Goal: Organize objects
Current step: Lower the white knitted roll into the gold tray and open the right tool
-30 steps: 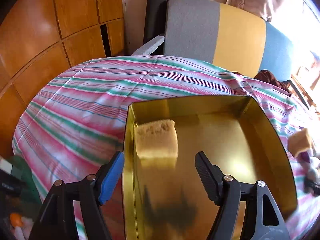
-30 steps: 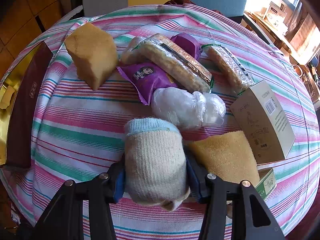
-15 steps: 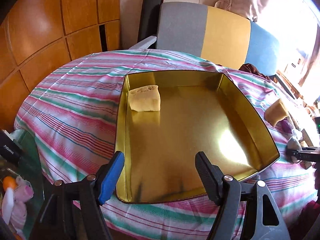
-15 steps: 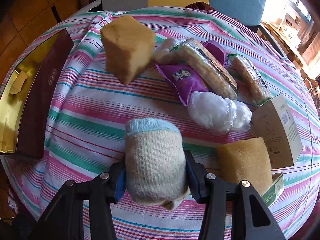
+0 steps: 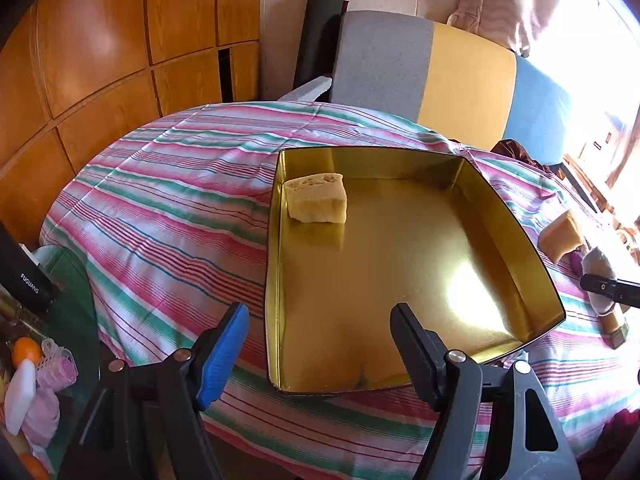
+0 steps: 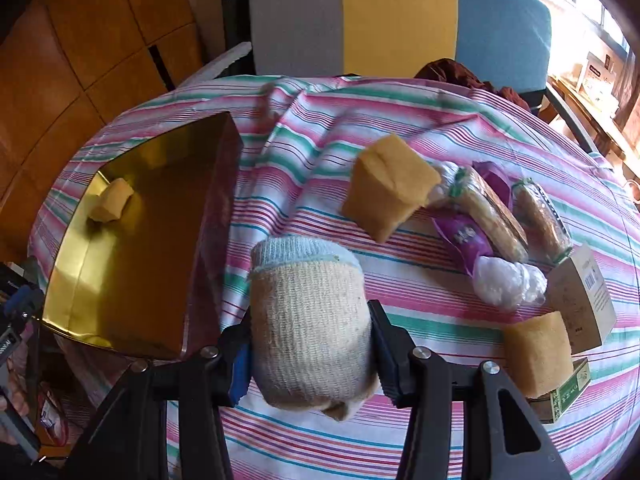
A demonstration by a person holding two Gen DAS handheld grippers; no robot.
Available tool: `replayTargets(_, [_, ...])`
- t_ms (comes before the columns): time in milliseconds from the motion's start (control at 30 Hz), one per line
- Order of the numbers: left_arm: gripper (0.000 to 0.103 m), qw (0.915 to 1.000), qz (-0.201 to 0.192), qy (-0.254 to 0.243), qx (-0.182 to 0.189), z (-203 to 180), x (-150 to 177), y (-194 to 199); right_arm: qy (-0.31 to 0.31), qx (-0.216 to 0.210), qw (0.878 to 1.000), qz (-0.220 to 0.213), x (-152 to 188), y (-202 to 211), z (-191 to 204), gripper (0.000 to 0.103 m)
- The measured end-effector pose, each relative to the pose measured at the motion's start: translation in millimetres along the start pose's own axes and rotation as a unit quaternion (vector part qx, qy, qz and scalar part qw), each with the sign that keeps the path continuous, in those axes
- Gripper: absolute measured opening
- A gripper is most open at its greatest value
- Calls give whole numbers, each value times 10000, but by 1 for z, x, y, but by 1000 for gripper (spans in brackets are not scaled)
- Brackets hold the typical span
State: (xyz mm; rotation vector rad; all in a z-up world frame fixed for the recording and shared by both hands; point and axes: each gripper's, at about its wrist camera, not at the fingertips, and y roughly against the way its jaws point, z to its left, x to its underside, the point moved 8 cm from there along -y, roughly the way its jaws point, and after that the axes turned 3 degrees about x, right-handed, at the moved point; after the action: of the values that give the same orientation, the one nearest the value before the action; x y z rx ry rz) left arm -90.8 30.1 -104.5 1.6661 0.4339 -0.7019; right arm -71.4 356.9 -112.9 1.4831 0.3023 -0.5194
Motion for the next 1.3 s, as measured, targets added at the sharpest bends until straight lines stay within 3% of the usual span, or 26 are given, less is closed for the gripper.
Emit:
replayTargets(233, [74,9998,-35,171,-75,17,2,5,557,-498,9972,-86,-15,5,75,50])
replayTargets(567, [74,9992,-11,369,-133,40,10,9,1033,-1101,9871,528,-15,-42,184,50])
replayTargets(867, [74,9985,-22,509,-177,61,14,8,1470,-899,9765,1296,-36,-105,261,51])
replayTargets(967, [74,9980,38,606,-169,69,16,4,1253,-880,9766,1509,-46,-126,273,51])
replayTargets(1100, [74,9972,104,705,-211,78,20,0,505,-1456,9754,1573,-63,-136,282,54])
replayTargets(1300, [74,9965,111,796,-240,84,20,-3,233,-1905,9730,1280,-70,-114,275,65])
